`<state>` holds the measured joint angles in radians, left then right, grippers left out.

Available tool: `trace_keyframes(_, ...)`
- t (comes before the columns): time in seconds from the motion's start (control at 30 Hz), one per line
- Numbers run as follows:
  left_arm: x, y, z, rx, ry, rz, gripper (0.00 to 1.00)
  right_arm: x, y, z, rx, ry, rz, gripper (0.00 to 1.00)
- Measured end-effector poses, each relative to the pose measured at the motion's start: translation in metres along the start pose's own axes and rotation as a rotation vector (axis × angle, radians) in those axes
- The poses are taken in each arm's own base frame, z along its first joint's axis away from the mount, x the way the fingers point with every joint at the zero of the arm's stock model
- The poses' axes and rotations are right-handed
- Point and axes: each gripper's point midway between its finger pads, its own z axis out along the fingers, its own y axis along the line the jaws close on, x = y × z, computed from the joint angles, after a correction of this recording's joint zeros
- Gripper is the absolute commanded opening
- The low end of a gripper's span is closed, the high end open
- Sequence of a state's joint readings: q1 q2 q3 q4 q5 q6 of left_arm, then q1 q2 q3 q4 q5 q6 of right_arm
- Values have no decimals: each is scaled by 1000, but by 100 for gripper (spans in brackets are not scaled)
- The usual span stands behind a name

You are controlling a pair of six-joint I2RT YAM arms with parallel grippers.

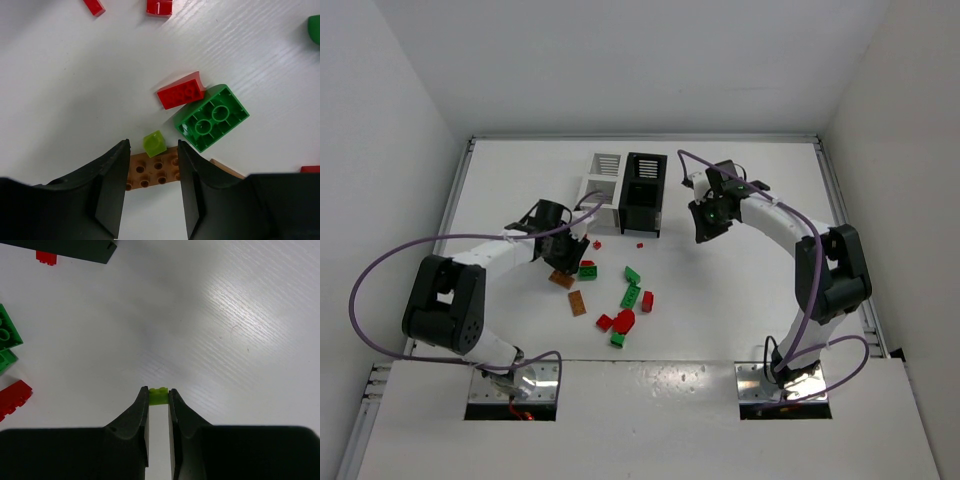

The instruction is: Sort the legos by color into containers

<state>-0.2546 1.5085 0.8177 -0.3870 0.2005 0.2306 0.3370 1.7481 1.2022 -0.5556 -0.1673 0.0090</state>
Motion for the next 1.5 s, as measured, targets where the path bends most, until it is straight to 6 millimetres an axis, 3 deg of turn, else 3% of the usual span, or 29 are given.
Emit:
trace_keyframes(0.43,7,3,10,-8,34,-13,49,-1,-1,-1,-8,-4,7,0)
trace_keyframes(0.63,14,2,14,-3,59,-18,44,-15,0,-6,-12,-35,10,0)
trace_keyframes(0.93,17,4,16,-10,75,-19,25,-68,1,-30,-12,-158,-9,0)
trace_keyframes(1.13,14,1,12,24,54,-37,22,-131,4,-42,-33,-268,-26,0)
trace_keyframes(1.23,-2,5,-5,40,-9,-56,22,-173,4,-41,-59,-331,-24,0)
trace_keyframes(1.37,-60,19,-44,21,-182,-43,22,-216,6,-25,-92,-376,-19,0)
trace_keyframes(1.43,-93,23,-67,16,-276,-23,22,-228,6,-9,-103,-379,-13,0)
trace_keyframes(1.5,-110,24,-81,19,-327,-13,22,-230,7,3,-111,-364,-6,0)
